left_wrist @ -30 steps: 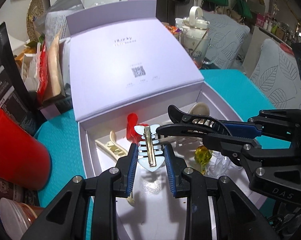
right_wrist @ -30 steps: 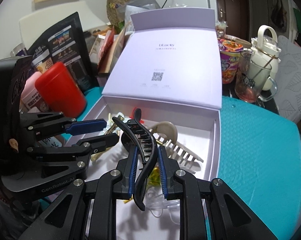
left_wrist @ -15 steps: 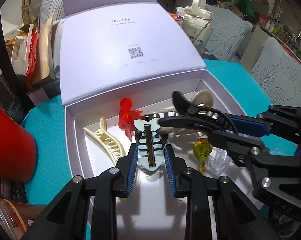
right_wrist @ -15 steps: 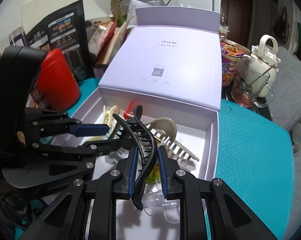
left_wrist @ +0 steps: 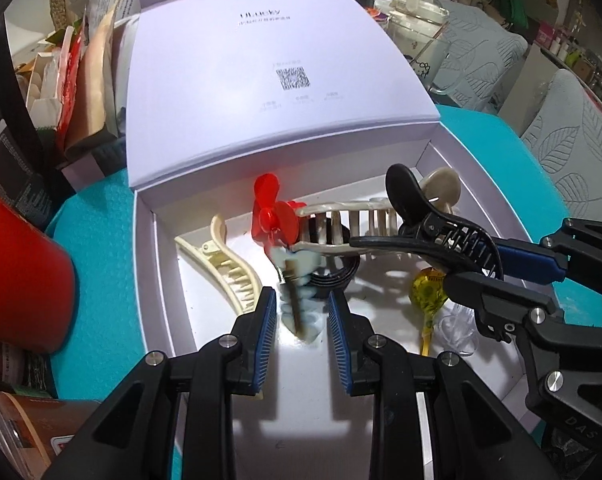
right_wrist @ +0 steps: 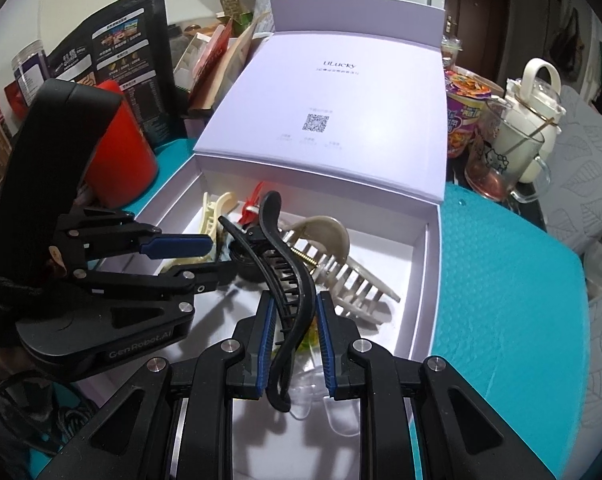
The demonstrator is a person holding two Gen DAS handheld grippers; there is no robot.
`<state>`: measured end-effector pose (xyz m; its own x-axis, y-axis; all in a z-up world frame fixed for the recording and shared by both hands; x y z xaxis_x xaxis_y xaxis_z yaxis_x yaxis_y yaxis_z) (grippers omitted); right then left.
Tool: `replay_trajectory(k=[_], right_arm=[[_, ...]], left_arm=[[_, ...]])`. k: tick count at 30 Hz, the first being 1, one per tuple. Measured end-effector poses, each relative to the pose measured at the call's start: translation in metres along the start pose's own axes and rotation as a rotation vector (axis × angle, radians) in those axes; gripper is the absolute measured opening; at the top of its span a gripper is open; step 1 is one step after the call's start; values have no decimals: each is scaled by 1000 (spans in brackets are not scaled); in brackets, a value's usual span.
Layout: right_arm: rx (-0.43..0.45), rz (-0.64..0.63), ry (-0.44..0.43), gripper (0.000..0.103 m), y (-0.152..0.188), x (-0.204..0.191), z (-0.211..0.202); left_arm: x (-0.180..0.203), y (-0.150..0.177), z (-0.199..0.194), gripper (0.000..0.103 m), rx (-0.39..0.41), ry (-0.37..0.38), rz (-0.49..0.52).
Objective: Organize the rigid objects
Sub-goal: 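Open the left tool to drop the fishbone clip while the right tool releases the claw clip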
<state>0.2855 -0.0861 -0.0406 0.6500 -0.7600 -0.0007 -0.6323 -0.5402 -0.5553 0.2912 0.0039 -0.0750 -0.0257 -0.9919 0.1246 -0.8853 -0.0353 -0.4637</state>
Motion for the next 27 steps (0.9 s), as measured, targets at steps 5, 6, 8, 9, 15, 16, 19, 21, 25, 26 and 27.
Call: replay_trajectory(k=[5, 6, 8, 9, 15, 16, 19, 21, 25, 26, 27], right_arm=[[-10, 14, 14, 21, 2, 4, 5], [-14, 19, 24, 21, 2, 6, 8], [-21, 32, 24, 21, 4, 10, 12], [-26, 41, 17, 21, 5, 12, 15], [-33, 52, 18, 21, 8, 16, 23], [-34, 50, 23, 21, 9, 16, 23], [-34, 51, 25, 21, 9, 17, 23], [-36, 56, 18, 21, 9, 17, 23], [-30, 66, 17, 29, 8, 19, 18], [-27, 64, 18, 31, 8, 18, 16], [-24, 62, 19, 39, 7, 18, 14]], left_arm=[[0, -2, 4, 27, -11, -6, -5], [-2, -1, 5, 27, -17, -10, -9], [-2, -2, 7, 27, -20, -12, -10], [-1, -2, 9, 27, -19, -14, -10], [0, -2, 9, 27, -17, -17, -12], [1, -2, 9, 27, -17, -18, -11], [0, -2, 9, 27, -17, -21, -15], [0, -2, 6, 27, -11, -26, -15], [1, -4, -3, 27, 16, -22, -16], [1, -5, -7, 29, 29, -30, -11], [2, -5, -10, 37, 39, -39, -7]])
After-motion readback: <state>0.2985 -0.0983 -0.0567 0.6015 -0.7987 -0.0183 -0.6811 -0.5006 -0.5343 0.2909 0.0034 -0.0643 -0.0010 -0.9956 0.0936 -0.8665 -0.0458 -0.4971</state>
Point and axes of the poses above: each gripper's, at about its wrist camera, not at the fingertips, and z roughly the way its jaws point, x to its right, y to its underside, the point moved 3 cm from there along z, roughly the way its jaws point, and after that the axes turned 8 degrees about -z, right-handed, at the moved point
